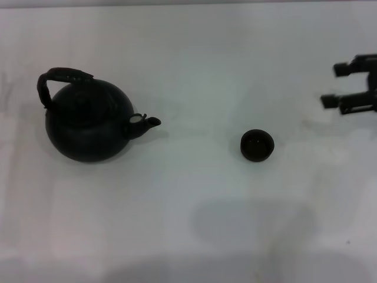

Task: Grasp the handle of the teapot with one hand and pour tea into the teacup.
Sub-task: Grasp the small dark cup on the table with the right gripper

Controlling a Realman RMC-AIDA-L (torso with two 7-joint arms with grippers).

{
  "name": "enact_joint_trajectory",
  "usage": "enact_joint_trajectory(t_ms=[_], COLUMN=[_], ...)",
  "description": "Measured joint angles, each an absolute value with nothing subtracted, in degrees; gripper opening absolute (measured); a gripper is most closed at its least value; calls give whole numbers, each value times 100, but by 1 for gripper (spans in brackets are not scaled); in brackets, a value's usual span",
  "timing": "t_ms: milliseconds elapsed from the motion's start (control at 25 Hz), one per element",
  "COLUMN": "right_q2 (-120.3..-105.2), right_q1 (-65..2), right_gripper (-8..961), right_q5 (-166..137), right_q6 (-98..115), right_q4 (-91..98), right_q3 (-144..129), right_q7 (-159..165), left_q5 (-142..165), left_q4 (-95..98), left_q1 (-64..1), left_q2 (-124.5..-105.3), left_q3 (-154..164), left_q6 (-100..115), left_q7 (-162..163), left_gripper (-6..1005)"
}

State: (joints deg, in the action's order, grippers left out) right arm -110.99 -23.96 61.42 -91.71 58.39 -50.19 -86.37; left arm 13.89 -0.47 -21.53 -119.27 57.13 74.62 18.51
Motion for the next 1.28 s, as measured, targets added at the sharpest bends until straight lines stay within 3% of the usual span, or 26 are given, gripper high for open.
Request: enact_joint_trajectory(t_ms=[240, 1280], right_q2=[-11473, -11522], right_q1=[-2761, -2773], right_gripper=[822, 850], right_q5=[5384, 5624], right_q6=[-9303, -8870], right_q4=[5974, 6329], right_q3=[-5114, -6842], right_q7=[-8874, -8476], left_q5=[1429, 1751], left_q4=[-67, -18], left_q1=[-2149, -1987], left_q2=[-11938, -11927], left_q3=[5733, 5766], left_q6=[7497, 7758], left_q7=[1862, 2232], left_gripper=[887, 888])
